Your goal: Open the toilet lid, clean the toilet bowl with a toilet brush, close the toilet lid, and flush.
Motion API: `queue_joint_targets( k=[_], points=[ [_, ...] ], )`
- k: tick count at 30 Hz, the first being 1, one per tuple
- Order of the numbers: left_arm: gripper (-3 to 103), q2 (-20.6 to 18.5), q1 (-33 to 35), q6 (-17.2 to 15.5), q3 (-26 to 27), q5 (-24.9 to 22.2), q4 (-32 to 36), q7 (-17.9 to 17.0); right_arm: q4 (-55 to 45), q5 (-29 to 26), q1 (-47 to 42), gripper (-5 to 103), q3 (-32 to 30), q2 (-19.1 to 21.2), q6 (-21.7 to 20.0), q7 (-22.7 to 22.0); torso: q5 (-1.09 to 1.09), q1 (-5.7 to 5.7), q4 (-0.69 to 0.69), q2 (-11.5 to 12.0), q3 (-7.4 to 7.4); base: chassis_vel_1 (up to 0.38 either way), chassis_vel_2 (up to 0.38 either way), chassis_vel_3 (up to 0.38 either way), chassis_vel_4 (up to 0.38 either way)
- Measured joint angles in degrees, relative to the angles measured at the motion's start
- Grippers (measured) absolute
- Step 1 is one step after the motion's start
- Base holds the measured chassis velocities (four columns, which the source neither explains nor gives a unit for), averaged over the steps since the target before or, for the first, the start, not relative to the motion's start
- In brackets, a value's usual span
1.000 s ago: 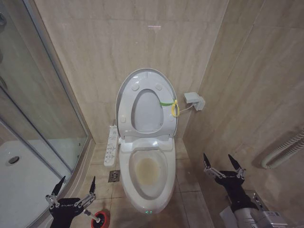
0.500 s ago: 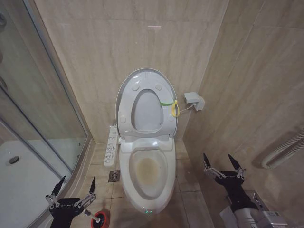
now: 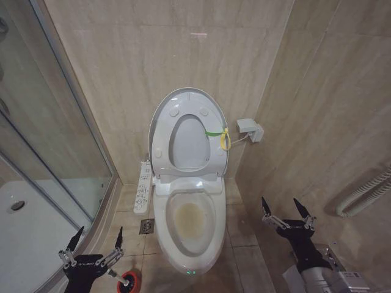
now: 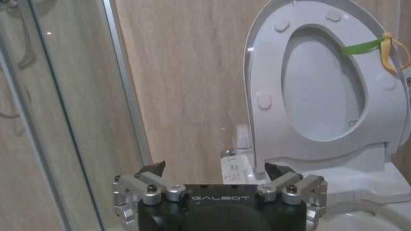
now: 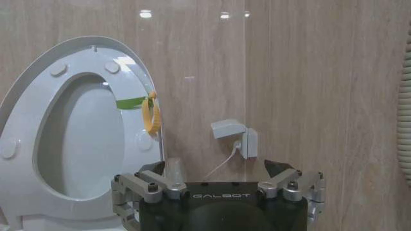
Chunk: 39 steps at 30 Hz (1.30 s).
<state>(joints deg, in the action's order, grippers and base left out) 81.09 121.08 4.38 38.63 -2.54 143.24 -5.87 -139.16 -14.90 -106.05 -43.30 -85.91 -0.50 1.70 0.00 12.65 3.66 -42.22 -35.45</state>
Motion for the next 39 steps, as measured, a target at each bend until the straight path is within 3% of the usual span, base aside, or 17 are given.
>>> queue_joint_targets(
  k=[39],
  points=[
    [100, 0.0, 0.0, 0.0, 0.0, 0.0, 0.0, 0.0, 0.0, 0.0, 0.0, 100, 0.0, 0.0, 0.0, 0.0, 0.0, 0.0, 0.0, 0.0, 0.0, 0.0, 0.0, 0.0, 0.0]
  ],
)
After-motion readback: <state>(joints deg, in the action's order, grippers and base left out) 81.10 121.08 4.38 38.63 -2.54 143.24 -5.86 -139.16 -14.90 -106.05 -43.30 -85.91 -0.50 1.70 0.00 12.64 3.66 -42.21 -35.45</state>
